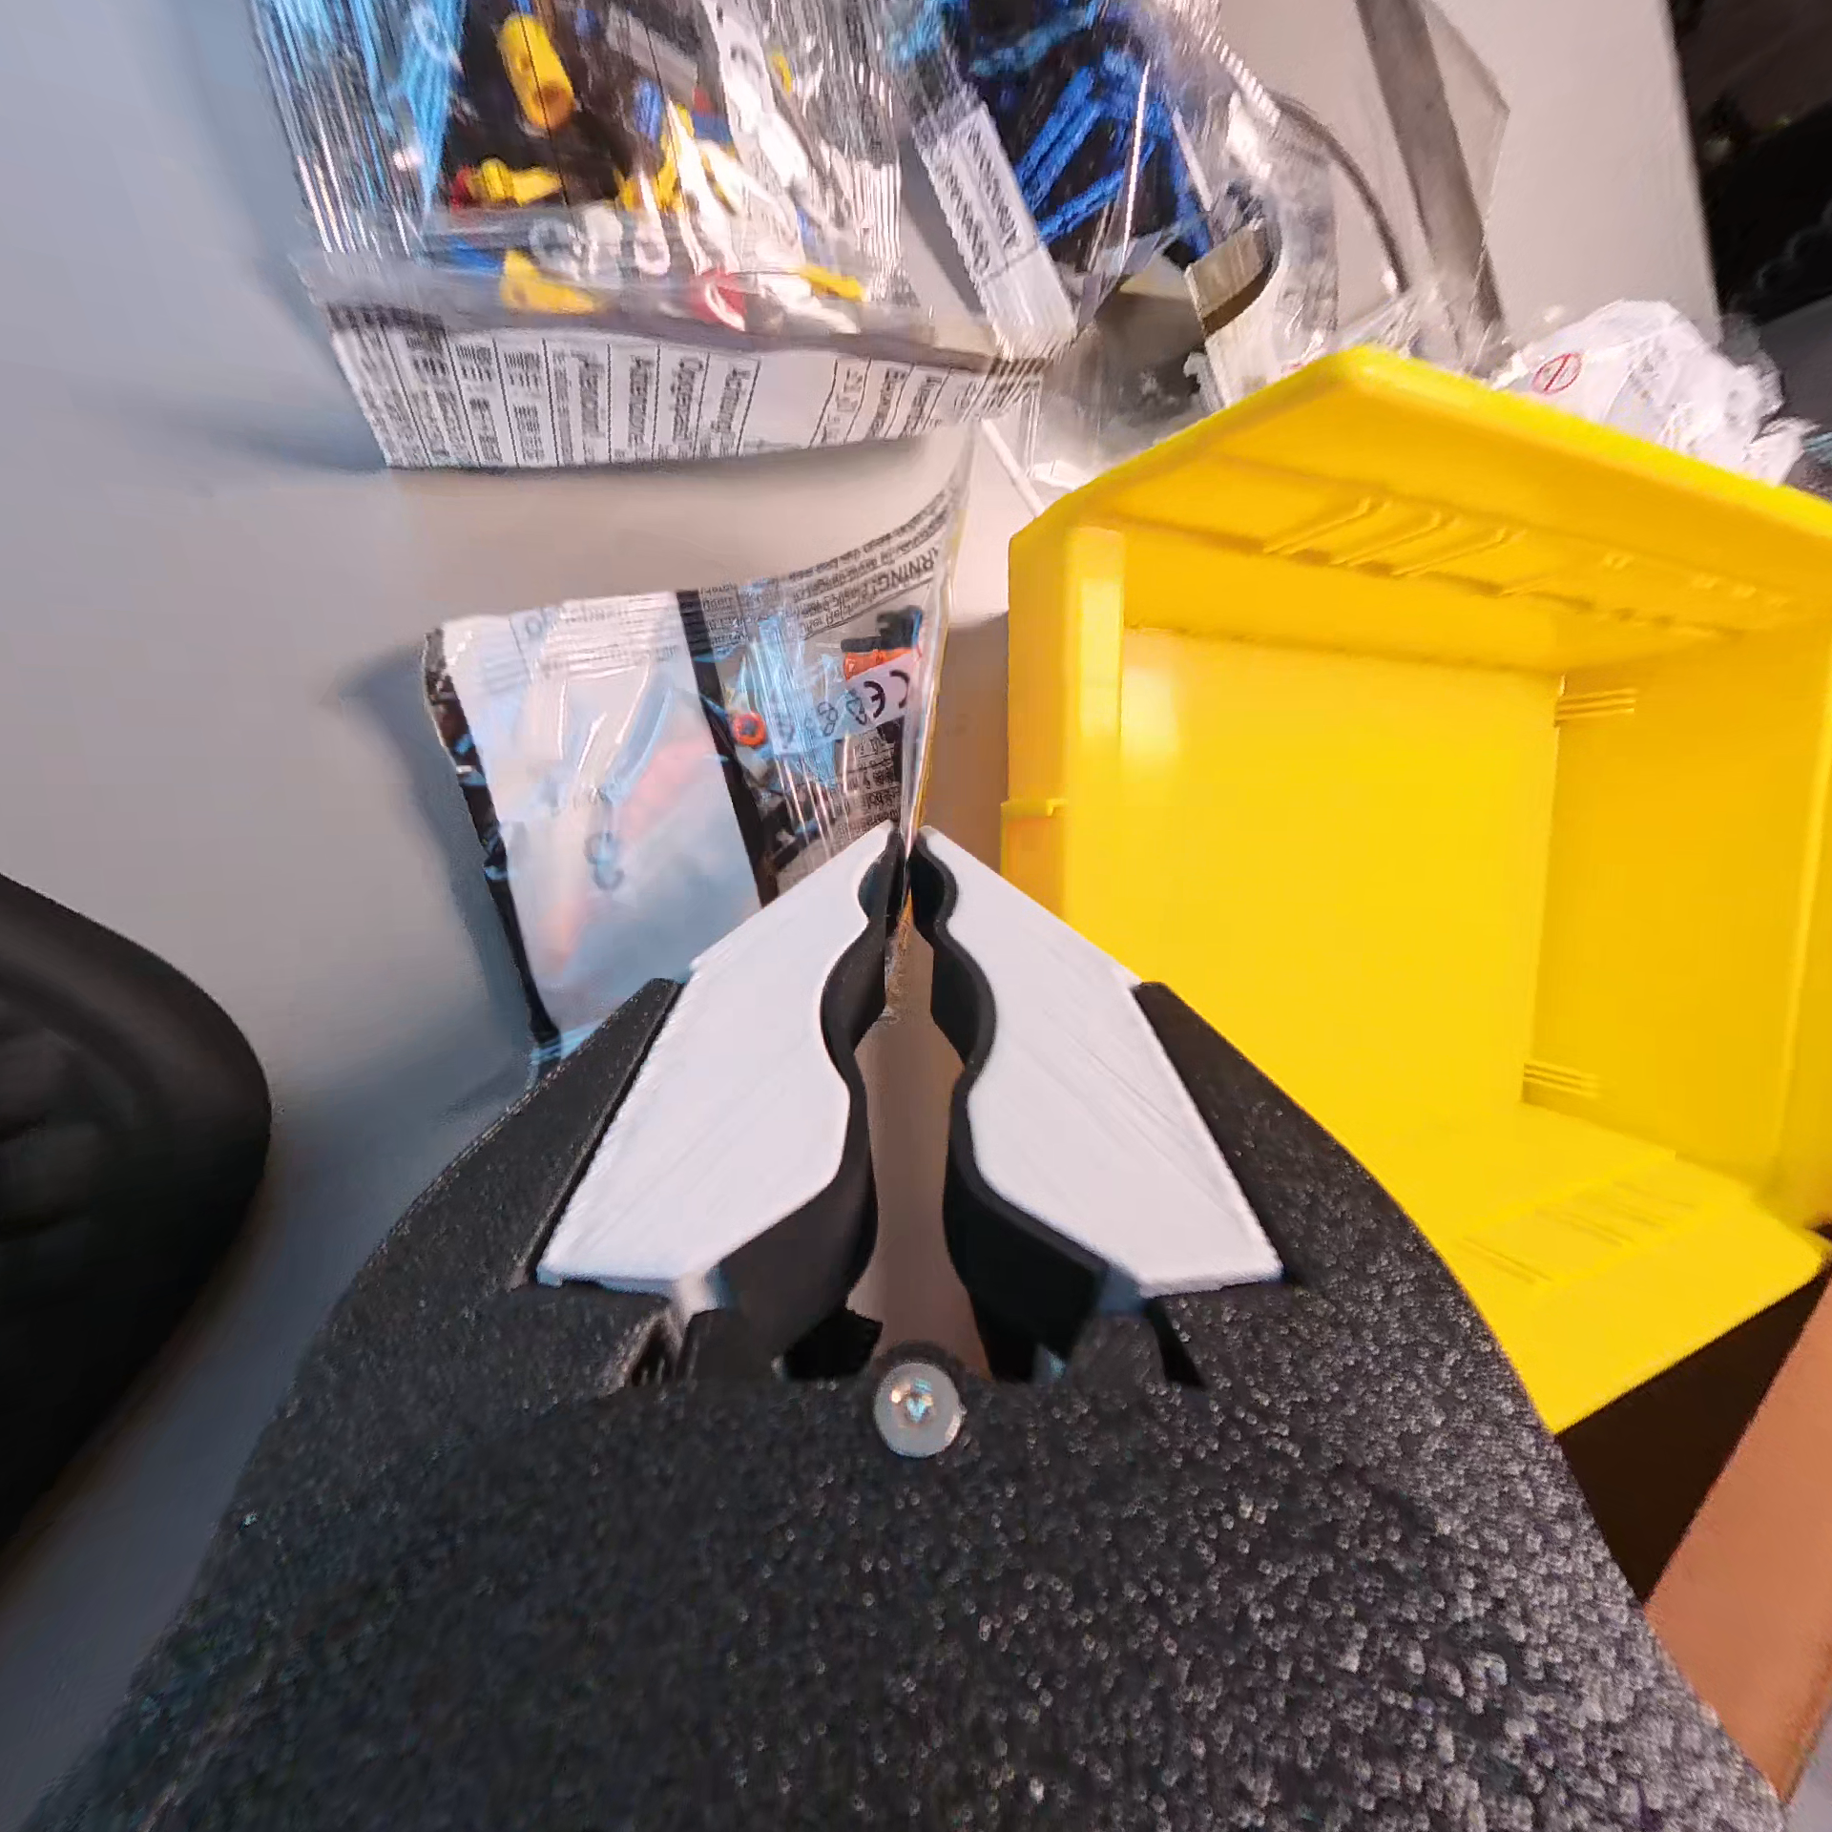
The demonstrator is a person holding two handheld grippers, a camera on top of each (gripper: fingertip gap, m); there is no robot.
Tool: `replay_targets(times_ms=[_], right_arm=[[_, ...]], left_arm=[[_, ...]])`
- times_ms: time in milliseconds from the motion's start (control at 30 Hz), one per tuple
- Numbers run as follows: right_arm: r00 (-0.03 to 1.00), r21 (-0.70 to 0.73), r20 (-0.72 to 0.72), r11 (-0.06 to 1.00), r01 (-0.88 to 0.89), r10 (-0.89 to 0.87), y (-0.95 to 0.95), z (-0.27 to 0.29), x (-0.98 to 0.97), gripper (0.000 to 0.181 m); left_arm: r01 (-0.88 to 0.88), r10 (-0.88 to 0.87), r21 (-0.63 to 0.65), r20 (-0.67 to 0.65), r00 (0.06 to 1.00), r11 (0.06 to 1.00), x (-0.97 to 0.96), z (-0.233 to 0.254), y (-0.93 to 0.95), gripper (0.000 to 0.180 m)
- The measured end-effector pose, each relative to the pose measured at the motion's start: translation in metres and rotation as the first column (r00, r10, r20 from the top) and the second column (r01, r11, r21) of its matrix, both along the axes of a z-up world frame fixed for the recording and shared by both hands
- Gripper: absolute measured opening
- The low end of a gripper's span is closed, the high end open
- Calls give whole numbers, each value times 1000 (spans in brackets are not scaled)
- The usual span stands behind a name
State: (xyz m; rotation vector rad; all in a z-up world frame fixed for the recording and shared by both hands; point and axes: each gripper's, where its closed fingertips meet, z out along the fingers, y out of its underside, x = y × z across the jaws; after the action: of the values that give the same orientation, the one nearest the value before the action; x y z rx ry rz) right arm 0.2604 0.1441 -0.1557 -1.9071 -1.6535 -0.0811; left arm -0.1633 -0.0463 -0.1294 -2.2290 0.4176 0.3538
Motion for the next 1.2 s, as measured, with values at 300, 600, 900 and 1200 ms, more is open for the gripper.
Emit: replay_targets(times_ms=[300, 600, 900, 1200], right_arm=[[995, 56, 8, 993, 99, -100, 10, -3, 28, 24], [980, 63, -193, 997, 51, -38, -9, 32, -9, 36], [922, -165, -382, 986, -9, -55, -56, 1, -85, 72], [863, -277, -431, 949, 150, -263, -45, -22, -100, 39]], left_arm=[[-61, 37, -247, -102, 994, 967, -27, -53, 31, 28], [-178, 152, -230, -128, 980, 957, -62, -52, 43, 30], [-156, 164, 116, -60, 985, 981, -65, -1, 69, 26], [75, -295, 443, 454, 841, 893, 20, 71, 63, 60]])
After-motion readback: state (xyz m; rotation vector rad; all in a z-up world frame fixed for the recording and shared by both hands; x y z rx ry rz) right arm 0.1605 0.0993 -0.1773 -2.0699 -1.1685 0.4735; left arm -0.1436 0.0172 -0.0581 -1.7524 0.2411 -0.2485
